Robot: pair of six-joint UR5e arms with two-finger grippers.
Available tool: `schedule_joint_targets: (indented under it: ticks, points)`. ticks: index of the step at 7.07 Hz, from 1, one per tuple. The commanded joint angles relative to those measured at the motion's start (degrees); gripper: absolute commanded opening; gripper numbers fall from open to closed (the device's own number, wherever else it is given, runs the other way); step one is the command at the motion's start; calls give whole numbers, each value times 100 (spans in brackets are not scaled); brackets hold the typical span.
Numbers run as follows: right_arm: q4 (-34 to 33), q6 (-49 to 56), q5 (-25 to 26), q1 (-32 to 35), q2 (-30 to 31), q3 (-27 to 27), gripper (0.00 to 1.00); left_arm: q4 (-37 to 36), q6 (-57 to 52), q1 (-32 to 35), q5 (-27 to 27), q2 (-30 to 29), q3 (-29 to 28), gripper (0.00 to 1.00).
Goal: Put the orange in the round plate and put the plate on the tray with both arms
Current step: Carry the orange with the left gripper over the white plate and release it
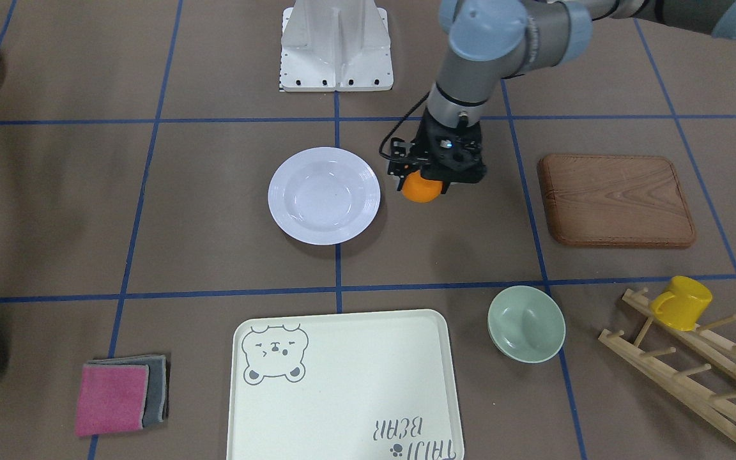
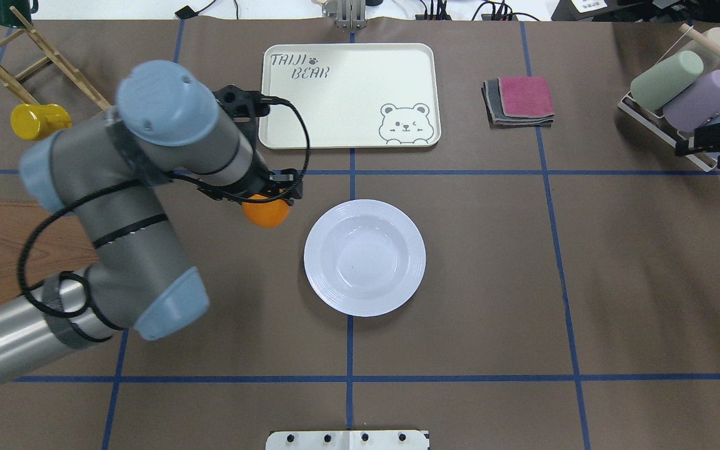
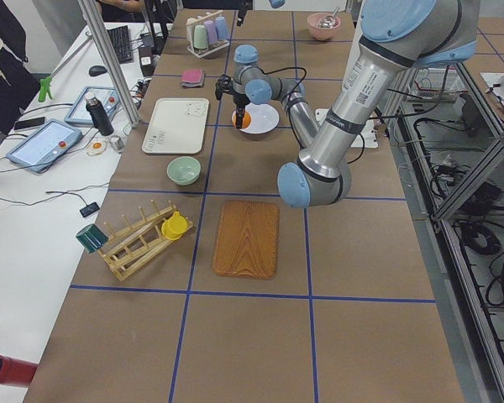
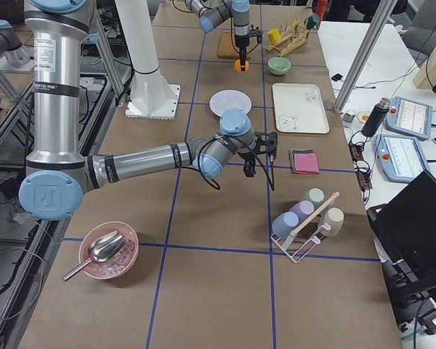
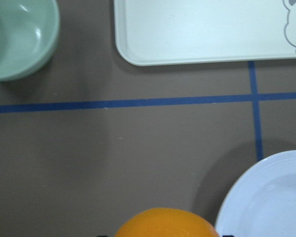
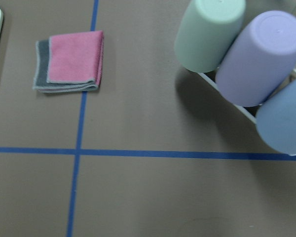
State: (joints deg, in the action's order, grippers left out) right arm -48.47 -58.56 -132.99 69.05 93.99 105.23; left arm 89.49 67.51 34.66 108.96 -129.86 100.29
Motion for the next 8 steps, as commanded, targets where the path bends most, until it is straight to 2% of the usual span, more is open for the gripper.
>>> schedule_joint_targets:
  ticks: [1,3,4,5,7,8]
  points:
    - [731,-934,185,-304,31,-12,100,24,936,-800,-838,-1291,-1434,0]
    - [865,-973,194,-349,67,-3,100,821,957,-1022,-1157,-1367,-2282,0]
    - [865,-982,194,-349,67,-12,100,999,905,-1058,-1236,-1288,-2329,44]
    - [865,-982,194,-349,67,-3,100,1001,869,-1058,-1255,-1270,-2277,98]
    - [874,-1008,177,-349,67,23,100,931,825,-1049,-1237,-1243,-1962,99]
    - [1100,-1530,185,-375,58,23,100,765,364,-945,-1194,-887,-1282,99]
